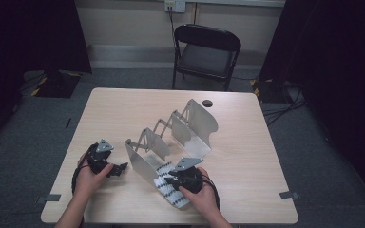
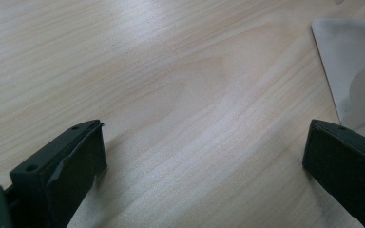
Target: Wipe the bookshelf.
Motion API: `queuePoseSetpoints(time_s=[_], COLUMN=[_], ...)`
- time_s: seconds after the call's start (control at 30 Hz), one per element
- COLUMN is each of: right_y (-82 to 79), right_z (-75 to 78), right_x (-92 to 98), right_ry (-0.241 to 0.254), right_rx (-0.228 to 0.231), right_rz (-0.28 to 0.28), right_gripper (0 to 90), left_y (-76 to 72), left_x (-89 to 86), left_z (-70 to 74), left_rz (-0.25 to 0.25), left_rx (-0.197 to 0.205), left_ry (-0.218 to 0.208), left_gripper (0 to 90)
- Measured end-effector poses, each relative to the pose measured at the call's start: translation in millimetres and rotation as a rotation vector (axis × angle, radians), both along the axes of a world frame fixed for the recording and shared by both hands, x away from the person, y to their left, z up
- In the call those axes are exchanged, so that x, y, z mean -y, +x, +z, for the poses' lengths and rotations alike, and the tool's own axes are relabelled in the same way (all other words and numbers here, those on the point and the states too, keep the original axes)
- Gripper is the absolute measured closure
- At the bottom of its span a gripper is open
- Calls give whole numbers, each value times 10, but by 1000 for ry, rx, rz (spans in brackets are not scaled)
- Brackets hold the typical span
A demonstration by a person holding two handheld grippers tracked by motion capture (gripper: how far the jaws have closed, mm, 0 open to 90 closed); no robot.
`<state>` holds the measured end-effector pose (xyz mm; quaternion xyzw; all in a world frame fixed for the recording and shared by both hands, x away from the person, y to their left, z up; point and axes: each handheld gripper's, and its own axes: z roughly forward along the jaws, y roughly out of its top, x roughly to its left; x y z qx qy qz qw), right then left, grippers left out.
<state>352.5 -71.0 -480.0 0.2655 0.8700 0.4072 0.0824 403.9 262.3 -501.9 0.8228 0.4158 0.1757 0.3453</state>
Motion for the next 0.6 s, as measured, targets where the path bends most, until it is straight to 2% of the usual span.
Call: queuePoseSetpoints(time_s=[0.07,0.13,0.6], right_y=[21,37,185], right_z=[11,30,-21], right_x=[-11,-34,-158], right_ry=[30,38,45], right_rx=[-10,-11,-19], right_rz=[9,8,2], right_gripper=[736,735,734], left_y=[0,0,1], left_x=[0,0,0], left_z=[0,0,0], left_rz=[0,0,-1], left_rx=[0,0,-1], left_ry=[0,0,0], left_gripper=[1,1,1])
